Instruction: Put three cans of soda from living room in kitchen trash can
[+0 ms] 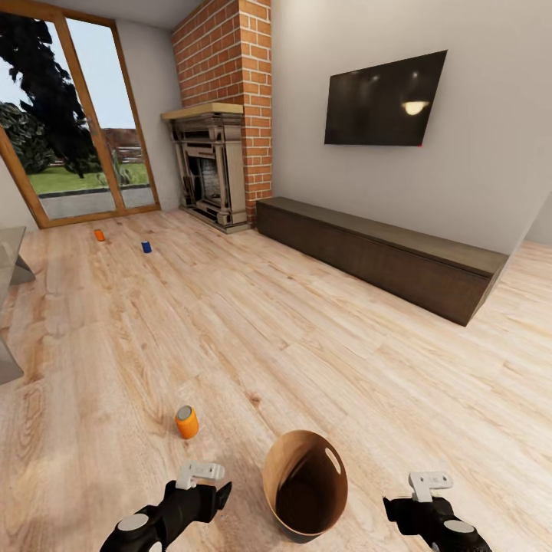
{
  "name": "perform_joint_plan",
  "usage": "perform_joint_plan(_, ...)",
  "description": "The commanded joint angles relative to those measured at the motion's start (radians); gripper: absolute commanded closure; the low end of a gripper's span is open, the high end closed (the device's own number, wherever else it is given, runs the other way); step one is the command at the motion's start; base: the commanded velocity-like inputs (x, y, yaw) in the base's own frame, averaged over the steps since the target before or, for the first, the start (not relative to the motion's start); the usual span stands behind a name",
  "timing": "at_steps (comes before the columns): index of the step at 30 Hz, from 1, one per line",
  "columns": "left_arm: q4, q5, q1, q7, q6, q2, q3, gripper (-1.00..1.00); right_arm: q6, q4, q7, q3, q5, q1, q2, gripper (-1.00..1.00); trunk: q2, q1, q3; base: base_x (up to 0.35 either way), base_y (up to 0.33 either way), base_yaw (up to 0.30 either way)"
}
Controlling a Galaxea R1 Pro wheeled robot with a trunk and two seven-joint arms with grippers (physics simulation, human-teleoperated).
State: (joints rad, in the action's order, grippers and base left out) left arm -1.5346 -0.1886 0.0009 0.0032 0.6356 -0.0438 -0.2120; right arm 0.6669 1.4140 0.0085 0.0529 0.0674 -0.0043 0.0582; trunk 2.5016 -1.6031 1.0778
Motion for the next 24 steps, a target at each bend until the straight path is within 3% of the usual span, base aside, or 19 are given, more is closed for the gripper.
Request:
perform_joint_plan(1,0.000,0.000,-0.001,-0.005,-0.005,-0.007,0.000,-1.00,0.024,0.017,0.002,0.001,0.000,0.000,0.000,-1.00,0.000,0.000,0.000,0.000,0.000,0.000)
perform_joint_plan(5,-0.001,0.000,-0.004,-0.049,-0.005,-0.046,0.000,-1.00,0.057,0.081,0.010,0.001,-0.004,0.000,0.009,-1.00,0.000,0.000,0.000,0.000,0.000,0.000)
perform_joint_plan(8,0.000,-0.001,-0.006,-0.128,-0.010,-0.082,0.004,-1.00,0.097,0.122,0.055,0.002,-0.011,0.000,0.023,-1.00,0.000,0.000,0.000,0.000,0.000,0.000)
perform_joint_plan(9,-0.001,-0.001,-0.007,-0.203,-0.015,-0.112,0.041,-1.00,0.135,0.143,0.171,0.004,-0.014,-0.001,0.030,-1.00,0.000,0.000,0.000,0.000,0.000,0.000)
perform_joint_plan(10,-0.001,-0.001,-0.007,-0.218,-0.016,-0.118,0.053,-1.00,0.141,0.147,0.207,0.005,-0.014,-0.002,0.034,-1.00,0.000,0.000,0.000,0.000,0.000,0.000)
perform_joint_plan(15,-0.001,-0.002,-0.007,-0.242,-0.022,-0.126,0.070,-1.00,0.151,0.151,0.269,0.007,-0.015,-0.025,0.061,-1.00,0.000,0.000,0.000,0.000,0.000,0.000)
perform_joint_plan(17,0.000,-0.001,-0.007,-0.249,-0.050,-0.129,0.074,-1.00,0.163,0.152,0.297,0.019,-0.016,-0.040,0.086,-1.00,0.000,0.000,0.000,0.000,0.000,0.000)
perform_joint_plan(24,0.008,0.000,-0.007,-0.250,-0.067,-0.130,0.072,-1.00,0.202,0.153,0.320,0.032,-0.017,-0.082,0.096,-1.00,0.000,0.000,0.000,0.000,0.000,0.000)
